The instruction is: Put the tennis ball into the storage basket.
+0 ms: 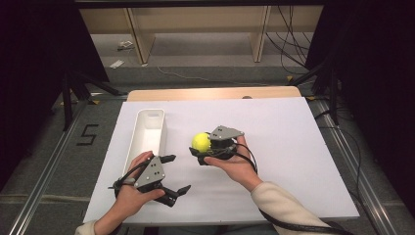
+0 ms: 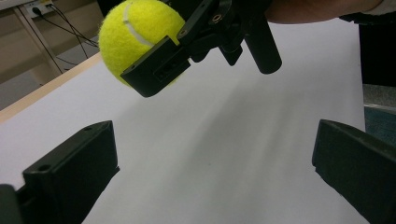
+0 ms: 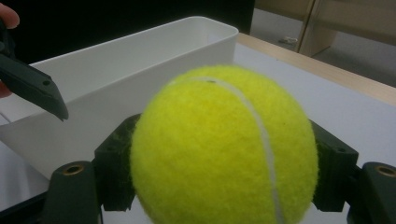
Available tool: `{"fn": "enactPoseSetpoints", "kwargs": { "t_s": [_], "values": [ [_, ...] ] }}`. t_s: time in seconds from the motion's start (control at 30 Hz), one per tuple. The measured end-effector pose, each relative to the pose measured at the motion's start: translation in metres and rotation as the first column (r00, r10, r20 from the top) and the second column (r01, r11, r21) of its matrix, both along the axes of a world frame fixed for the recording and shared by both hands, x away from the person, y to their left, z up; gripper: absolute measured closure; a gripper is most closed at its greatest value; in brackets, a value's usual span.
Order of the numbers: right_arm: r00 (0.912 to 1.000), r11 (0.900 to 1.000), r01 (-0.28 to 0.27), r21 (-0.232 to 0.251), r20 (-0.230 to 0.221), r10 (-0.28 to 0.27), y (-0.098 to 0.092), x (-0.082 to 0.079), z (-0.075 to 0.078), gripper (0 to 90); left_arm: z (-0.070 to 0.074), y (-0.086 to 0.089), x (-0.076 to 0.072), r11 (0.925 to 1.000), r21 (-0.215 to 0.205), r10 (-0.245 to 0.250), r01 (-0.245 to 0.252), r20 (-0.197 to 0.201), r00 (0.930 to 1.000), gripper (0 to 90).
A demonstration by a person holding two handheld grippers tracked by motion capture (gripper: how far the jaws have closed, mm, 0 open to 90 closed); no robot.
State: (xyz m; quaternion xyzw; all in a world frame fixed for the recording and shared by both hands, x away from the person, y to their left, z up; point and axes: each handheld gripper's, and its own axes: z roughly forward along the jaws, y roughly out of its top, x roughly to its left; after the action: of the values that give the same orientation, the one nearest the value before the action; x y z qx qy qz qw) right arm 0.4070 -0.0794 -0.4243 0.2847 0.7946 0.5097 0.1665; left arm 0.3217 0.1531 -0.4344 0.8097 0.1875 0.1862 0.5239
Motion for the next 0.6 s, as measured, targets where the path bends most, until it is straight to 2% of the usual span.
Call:
{"fn": "enactPoseSetpoints", "kwargs": {
  "t_s": [0.6],
  "values": [
    [1.0, 1.0, 0.001, 0.005, -0.003, -0.001, 0.0044, 0.0033, -0.0002, 26.7, -0.0004, -0.0001, 0.0011, 1.0, -0.002, -0.003, 0.003, -0.006, 1.0, 0.0]
  ]
}}
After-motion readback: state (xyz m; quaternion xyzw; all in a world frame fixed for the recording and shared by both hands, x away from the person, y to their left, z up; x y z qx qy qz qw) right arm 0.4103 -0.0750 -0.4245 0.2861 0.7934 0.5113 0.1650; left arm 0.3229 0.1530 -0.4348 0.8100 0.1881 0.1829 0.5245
